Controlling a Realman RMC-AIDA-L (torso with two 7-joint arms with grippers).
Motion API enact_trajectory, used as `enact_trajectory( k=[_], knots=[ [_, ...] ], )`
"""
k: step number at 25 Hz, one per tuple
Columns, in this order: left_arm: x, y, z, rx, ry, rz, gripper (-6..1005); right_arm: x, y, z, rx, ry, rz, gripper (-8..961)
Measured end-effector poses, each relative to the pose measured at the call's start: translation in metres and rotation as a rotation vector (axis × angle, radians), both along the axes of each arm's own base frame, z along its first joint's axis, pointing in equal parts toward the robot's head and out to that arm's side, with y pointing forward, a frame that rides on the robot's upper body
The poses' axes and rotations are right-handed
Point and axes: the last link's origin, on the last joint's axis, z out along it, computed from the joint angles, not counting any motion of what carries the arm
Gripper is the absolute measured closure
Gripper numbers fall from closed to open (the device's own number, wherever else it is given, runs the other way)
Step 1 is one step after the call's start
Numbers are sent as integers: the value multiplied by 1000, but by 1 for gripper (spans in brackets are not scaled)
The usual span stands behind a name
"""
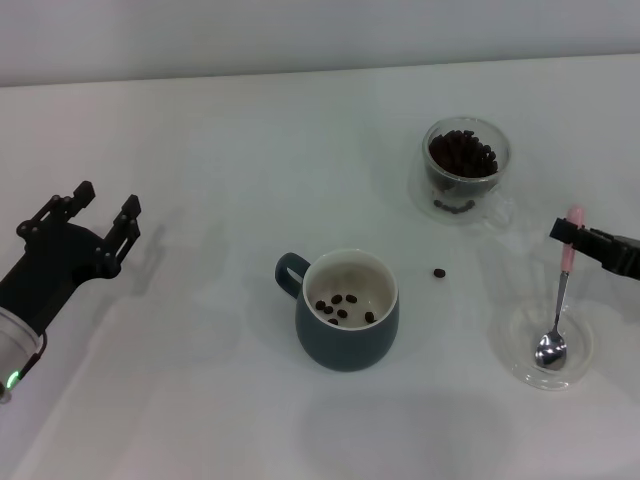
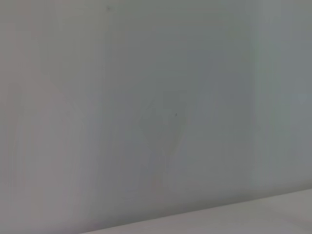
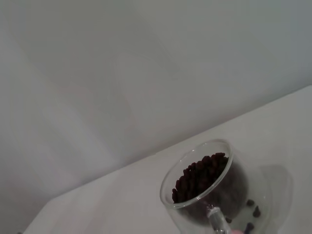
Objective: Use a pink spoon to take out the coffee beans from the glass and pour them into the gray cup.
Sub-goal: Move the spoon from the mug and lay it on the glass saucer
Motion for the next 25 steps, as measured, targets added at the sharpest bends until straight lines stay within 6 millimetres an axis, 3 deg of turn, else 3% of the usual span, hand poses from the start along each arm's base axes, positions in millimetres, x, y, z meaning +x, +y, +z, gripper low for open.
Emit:
enact_trajectory(
  k=[25],
  knots=[
    [1, 1, 0, -1, 3, -2, 422, 0, 6, 0, 2, -13, -7, 750]
  ],
)
